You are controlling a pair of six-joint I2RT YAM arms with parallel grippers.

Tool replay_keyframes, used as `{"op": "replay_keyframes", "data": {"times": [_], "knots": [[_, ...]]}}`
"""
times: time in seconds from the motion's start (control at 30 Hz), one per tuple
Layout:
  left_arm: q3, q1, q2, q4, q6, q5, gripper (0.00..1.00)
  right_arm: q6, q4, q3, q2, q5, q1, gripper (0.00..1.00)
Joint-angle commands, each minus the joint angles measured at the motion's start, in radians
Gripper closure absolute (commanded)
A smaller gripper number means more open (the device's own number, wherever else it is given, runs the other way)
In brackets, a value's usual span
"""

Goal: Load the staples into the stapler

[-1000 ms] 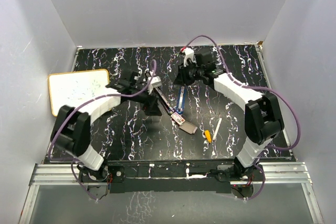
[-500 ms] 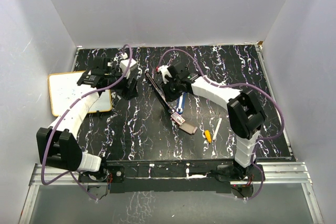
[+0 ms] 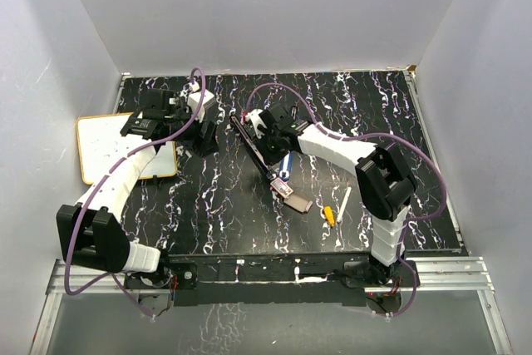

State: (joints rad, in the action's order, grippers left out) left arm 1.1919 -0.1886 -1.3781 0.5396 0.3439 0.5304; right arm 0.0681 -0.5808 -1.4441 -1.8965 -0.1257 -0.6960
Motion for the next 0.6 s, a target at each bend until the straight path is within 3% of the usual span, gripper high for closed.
{"op": "replay_keyframes", "data": {"times": [0.0, 0.57], "knots": [[0.018, 0.005, 0.034, 0.012, -0.011, 0.015, 0.26, 0.009, 0.0, -0.059, -0.007, 0.029, -0.008, 0.92], [0.014, 0.005, 0.036, 0.009, -0.013, 0.013, 0.24, -0.028, -0.027, -0.088, -0.034, 0.073, -0.019, 0.92]]}}
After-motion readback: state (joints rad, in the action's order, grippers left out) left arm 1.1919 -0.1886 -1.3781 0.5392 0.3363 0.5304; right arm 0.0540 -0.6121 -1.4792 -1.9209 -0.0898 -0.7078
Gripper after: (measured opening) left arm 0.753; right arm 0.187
